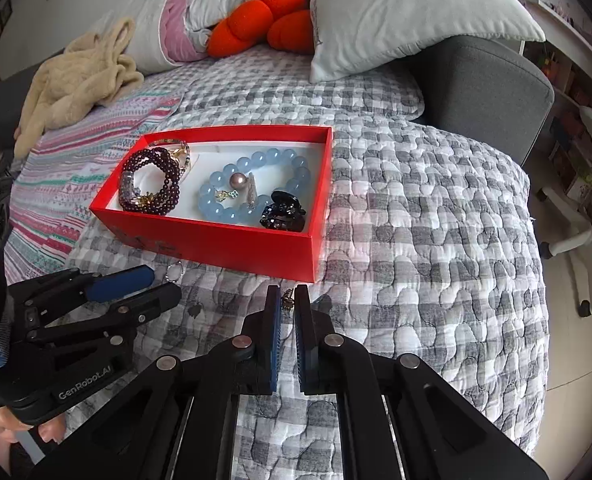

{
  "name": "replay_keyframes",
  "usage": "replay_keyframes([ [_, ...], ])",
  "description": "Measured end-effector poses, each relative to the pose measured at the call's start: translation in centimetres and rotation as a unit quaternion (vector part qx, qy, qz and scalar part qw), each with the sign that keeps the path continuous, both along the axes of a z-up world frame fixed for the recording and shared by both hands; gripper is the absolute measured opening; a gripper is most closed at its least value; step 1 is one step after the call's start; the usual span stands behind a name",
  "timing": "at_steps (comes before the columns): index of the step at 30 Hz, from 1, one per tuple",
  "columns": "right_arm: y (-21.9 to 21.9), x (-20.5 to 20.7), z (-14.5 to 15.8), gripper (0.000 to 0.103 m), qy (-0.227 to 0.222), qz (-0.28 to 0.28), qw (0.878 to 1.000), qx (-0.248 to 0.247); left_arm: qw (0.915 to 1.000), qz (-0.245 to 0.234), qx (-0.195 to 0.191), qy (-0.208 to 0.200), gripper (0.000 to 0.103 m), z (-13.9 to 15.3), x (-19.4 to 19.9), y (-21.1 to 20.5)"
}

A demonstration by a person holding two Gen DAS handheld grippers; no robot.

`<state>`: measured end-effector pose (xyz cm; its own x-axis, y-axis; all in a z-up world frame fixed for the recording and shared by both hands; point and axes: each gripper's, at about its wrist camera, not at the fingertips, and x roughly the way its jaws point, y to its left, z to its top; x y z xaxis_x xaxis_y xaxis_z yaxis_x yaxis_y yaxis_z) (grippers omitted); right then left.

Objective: Organize jewelry
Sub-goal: 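Grasp the small silver ring with the left tool while the right tool grasps a gold stud, then place the silver ring and gold stud into the red box and open both tools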

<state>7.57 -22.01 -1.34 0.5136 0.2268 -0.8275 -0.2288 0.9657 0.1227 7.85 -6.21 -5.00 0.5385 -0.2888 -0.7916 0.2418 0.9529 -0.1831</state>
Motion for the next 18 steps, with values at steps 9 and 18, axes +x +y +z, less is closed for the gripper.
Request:
replay_keyframes([
  [9,-0.8,0.1,-0.1,0.007,0.005,-0.003,1.0,-0.004,0.9987,-0.012,0.048,-0.017,0.011,0.0,0.0,-1.2],
  [18,-0.5,0.1,0.1,0.007,0.002,0.001,1.0,-0.008,0.9988,-0.011,0.046,-0.008,0.011,0.3,-0.4,-0.8],
])
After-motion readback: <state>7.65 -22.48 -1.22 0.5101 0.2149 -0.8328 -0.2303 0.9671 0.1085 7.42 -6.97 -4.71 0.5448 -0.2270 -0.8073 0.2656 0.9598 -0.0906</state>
